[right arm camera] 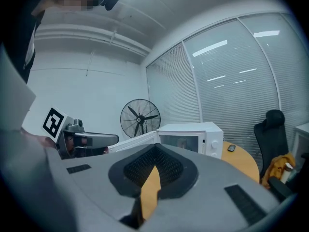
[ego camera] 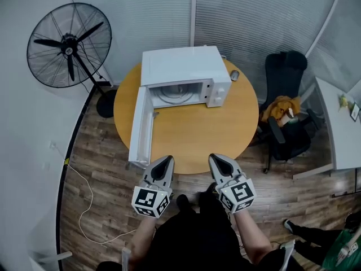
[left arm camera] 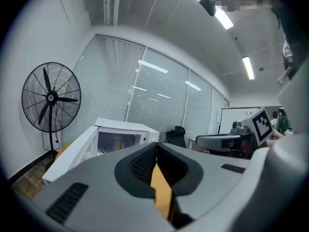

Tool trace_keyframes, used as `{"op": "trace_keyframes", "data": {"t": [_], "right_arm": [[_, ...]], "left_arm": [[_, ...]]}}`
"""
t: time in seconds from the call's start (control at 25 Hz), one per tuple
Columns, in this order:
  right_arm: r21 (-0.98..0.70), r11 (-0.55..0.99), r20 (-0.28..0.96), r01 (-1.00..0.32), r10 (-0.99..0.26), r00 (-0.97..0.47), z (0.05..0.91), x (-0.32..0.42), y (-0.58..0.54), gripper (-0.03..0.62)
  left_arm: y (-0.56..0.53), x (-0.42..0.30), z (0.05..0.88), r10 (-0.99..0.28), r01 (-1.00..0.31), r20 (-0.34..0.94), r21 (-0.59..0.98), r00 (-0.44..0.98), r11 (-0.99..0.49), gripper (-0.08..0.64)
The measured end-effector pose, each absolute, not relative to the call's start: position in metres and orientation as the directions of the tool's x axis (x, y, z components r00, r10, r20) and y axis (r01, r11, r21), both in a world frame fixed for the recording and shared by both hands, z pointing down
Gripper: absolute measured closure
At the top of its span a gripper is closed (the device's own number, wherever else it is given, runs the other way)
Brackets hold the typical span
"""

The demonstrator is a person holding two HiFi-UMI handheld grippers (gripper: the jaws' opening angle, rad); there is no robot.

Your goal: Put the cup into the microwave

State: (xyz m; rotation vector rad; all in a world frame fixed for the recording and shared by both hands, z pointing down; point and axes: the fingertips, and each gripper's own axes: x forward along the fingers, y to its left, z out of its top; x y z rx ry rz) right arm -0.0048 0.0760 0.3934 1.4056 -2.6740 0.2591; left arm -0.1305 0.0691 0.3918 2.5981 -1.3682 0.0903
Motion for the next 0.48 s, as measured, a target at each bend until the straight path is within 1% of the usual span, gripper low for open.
{"op": "trace_keyframes", "data": {"t": [0.48], "right_arm": [[-0.105, 0.548, 0.164, -0.83, -0.813, -0.558, 0.3949, 0.0025, 0.0793, 0.583]], "left_arm": [[0.0667, -0.1245, 0.3897, -0.802, -0.814, 0.144, 0.151, 0.58, -0.562, 0.563]]}}
